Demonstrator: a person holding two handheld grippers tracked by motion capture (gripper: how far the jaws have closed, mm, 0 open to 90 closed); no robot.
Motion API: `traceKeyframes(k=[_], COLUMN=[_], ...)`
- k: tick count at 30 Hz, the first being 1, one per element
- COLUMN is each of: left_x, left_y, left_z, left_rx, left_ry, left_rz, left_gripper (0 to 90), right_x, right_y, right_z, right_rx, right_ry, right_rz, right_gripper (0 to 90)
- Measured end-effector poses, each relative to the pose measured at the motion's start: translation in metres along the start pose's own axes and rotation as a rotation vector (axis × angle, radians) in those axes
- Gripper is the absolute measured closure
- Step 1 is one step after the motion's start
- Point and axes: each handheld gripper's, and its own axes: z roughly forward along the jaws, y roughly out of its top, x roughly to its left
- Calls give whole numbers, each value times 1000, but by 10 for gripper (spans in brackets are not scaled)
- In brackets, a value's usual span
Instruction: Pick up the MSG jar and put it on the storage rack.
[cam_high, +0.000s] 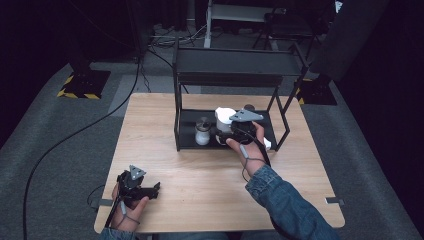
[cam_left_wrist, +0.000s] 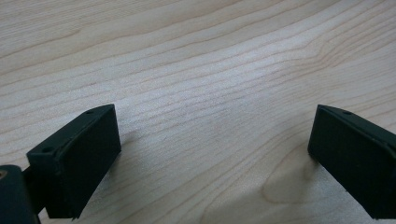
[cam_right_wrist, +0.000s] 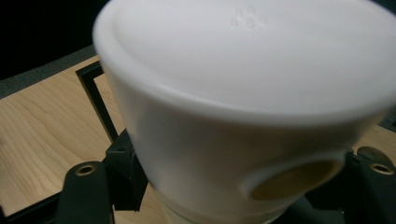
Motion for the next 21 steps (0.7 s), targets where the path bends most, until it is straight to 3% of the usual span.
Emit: traceKeyframes(k=[14,21], left_x=[0,0], left_y=[0,0], left_z=[0,0], left_rx=[1,1], left_ry=[0,0], left_rz=[1,1], left_gripper=[24,24], right_x=[-12,-13], right_y=[-8,-14], right_z=[28,41], right_rx=[-3,-3], right_ry=[-57,-70], right_rz=[45,36], right_gripper=[304,304])
